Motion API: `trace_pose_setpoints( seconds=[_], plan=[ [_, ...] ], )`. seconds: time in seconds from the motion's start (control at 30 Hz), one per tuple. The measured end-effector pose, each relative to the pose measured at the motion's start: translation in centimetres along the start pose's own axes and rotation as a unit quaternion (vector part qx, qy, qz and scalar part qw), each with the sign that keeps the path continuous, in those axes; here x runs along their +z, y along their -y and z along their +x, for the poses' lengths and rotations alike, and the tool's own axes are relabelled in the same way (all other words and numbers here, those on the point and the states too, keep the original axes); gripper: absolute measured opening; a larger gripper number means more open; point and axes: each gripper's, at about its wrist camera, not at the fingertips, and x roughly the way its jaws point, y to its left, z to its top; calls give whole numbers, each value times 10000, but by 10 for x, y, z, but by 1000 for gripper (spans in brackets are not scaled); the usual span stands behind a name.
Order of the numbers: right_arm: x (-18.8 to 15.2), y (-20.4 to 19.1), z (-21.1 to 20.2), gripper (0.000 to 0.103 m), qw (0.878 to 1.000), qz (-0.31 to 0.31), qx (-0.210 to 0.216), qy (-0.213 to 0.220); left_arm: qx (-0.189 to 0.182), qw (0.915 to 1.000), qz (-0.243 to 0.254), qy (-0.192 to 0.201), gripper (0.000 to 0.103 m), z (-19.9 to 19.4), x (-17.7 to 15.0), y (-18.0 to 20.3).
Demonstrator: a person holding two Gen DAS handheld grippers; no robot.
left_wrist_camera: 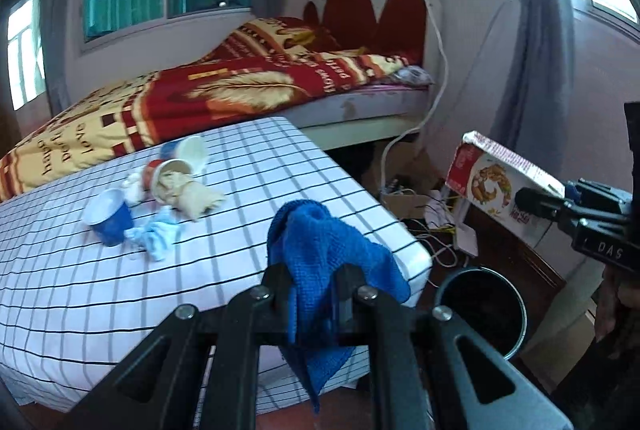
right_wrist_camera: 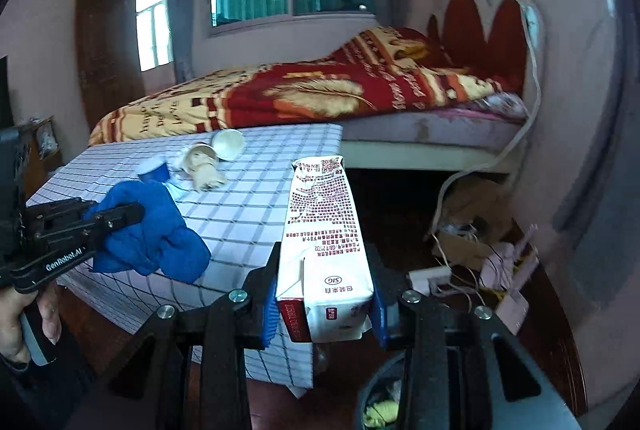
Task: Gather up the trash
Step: 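Carry the carton and blue cloth over the black bin and open both tools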
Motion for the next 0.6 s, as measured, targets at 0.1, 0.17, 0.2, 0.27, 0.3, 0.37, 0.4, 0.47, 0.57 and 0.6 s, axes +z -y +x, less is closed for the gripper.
trace_pose_setpoints(
  seconds=[0.1,0.17,0.2,0.27,0.3,0.37,0.4,0.47,0.57,0.6],
  plan=[
    [-14,16,-5,39,9997,153,-179,-66,-120,9999,74,-25,13,3,1,16],
    [-24,29,-9,39,9991,311,-270,-131,-198,9997,134,-53,13,6,1,26],
    [-26,33,-9,39,9989,333,-306,-144,-220,9996,152,-61,13,7,0,31],
    [-32,42,-12,39,9983,365,-420,-180,-292,9994,194,-85,13,9,0,40],
    [-34,45,-13,39,9981,363,-458,-187,-341,9991,217,-100,13,11,0,44],
    [-40,53,-14,39,9975,374,-556,-240,-414,9987,266,-117,13,13,0,52],
    [-41,55,-15,39,9973,393,-570,-257,-466,9984,295,-128,13,14,0,58],
    [-47,62,-16,39,9965,423,-648,-304,-549,9978,343,-151,13,16,-1,67],
    [-52,69,-20,39,9956,449,-750,-336,-684,9966,412,-197,13,21,-2,81],
    [-54,71,-21,39,9952,470,-777,-354,-744,9960,440,-217,13,23,-3,86]
  ],
)
